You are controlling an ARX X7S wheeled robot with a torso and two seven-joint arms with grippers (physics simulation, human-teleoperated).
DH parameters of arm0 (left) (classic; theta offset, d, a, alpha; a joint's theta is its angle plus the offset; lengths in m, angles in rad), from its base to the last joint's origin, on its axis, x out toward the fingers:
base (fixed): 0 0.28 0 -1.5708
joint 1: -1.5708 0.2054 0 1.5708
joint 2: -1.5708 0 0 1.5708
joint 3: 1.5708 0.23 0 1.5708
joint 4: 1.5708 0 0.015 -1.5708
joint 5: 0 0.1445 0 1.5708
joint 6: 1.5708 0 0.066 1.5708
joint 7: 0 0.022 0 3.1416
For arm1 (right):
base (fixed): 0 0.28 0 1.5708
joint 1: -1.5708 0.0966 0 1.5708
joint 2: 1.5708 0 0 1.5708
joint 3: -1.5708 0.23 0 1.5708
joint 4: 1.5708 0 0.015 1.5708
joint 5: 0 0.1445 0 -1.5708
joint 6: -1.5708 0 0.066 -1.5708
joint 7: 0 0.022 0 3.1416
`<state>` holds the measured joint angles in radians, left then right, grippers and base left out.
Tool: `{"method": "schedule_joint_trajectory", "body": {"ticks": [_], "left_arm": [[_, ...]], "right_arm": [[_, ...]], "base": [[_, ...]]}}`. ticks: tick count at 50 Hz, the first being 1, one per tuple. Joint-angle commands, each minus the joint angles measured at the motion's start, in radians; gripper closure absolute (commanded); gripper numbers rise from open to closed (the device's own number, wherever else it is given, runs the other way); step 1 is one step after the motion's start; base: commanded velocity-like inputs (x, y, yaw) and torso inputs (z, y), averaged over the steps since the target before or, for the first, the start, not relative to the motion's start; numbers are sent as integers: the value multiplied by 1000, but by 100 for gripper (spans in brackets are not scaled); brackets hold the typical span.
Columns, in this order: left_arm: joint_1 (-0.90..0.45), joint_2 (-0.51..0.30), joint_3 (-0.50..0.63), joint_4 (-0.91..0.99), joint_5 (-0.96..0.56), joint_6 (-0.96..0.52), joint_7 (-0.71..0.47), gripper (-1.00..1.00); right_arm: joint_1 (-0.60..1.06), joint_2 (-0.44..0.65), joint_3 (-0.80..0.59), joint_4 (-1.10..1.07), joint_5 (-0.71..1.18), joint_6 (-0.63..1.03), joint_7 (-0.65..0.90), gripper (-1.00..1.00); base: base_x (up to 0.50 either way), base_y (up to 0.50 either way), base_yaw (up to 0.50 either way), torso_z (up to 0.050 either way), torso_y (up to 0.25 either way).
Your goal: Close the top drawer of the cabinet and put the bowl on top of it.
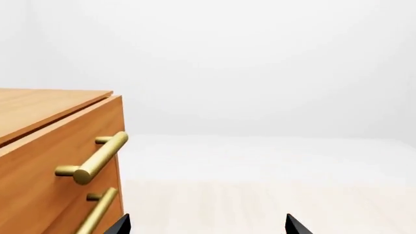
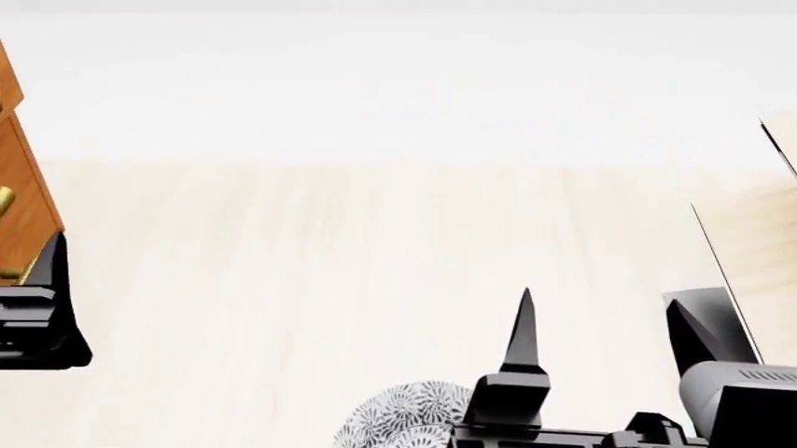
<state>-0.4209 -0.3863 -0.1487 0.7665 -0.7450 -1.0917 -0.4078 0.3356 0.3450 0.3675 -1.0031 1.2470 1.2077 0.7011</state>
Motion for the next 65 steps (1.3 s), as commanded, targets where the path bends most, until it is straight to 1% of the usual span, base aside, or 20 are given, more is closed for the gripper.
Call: {"method": "schedule_joint_trajectory", "body": {"ticks": [1, 3, 5, 24, 41, 57, 58, 63, 65], "left_arm": [[-55, -20, 84, -138, 86, 83, 44, -100], [-77, -25, 93, -173, 100, 94, 52, -100], [-84, -23, 89, -197, 103, 101, 54, -100], [-91, -37, 150, -407, 224, 234, 83, -100], [-143, -52, 145, -558, 288, 295, 71, -100], [-170, -61, 141, -636, 318, 334, 63, -100], [-181, -62, 141, -673, 334, 345, 54, -100], [-190, -60, 143, -707, 345, 348, 46, -100], [-193, -59, 148, -735, 358, 358, 40, -100]], "right_arm": [[-19, 15, -11, -2, -9, -28, -4, -100], [-32, 10, -25, -2, -41, -41, -23, -100], [-22, 13, -27, 2, -26, -38, -10, -100], [-32, 22, -77, 24, -82, -77, -30, -100], [-33, 31, -112, 42, -115, -102, -38, -100], [-49, 38, -142, 59, -159, -135, -61, -100], [-54, 39, -142, 59, -161, -139, -65, -100], [-49, 44, -135, 59, -140, -136, -51, -100], [-62, 44, -142, 62, -164, -151, -68, -100]], "base": [[0, 0, 0, 0, 0], [0, 0, 0, 0, 0], [0, 0, 0, 0, 0], [0, 0, 0, 0, 0], [0, 0, 0, 0, 0], [0, 0, 0, 0, 0], [0, 0, 0, 0, 0], [0, 0, 0, 0, 0], [0, 0, 0, 0, 0]]}}
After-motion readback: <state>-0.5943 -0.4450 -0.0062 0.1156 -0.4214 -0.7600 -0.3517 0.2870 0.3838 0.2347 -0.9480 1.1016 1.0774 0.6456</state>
